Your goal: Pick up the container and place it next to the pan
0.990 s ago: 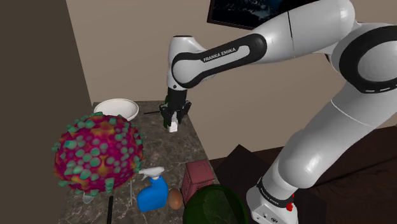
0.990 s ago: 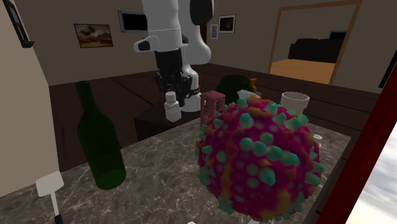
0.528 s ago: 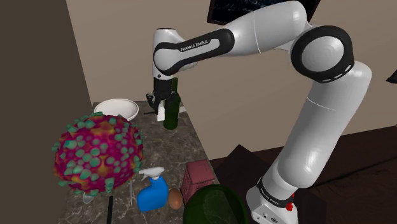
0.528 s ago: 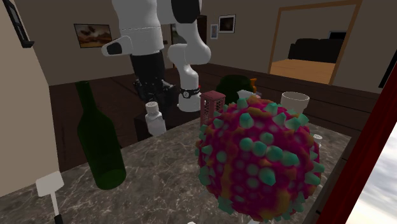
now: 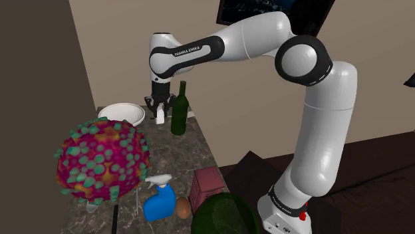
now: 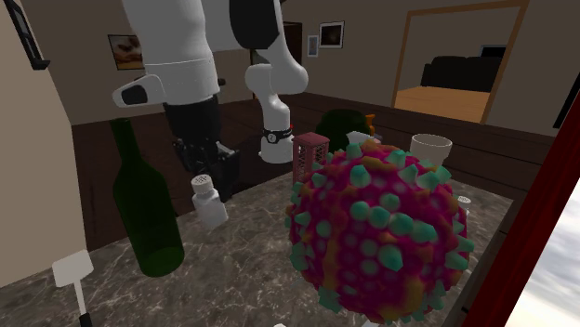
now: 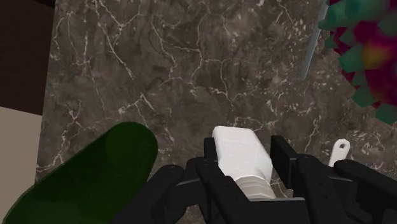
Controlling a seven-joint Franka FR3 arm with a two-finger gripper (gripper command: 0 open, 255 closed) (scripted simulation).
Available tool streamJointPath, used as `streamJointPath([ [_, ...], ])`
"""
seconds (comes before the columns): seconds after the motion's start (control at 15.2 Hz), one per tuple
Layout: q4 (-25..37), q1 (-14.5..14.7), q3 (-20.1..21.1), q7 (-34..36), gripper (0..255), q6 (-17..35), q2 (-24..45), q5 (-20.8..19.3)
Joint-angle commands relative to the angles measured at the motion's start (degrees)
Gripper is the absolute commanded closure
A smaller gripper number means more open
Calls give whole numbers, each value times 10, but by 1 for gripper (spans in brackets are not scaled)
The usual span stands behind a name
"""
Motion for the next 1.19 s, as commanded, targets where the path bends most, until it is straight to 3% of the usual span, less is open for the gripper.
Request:
streamJointPath([
  [0.0,-9,0,-1,0,255,13,4,-1],
  [1.12,-49,6,-9,4,255,119,71,-17],
])
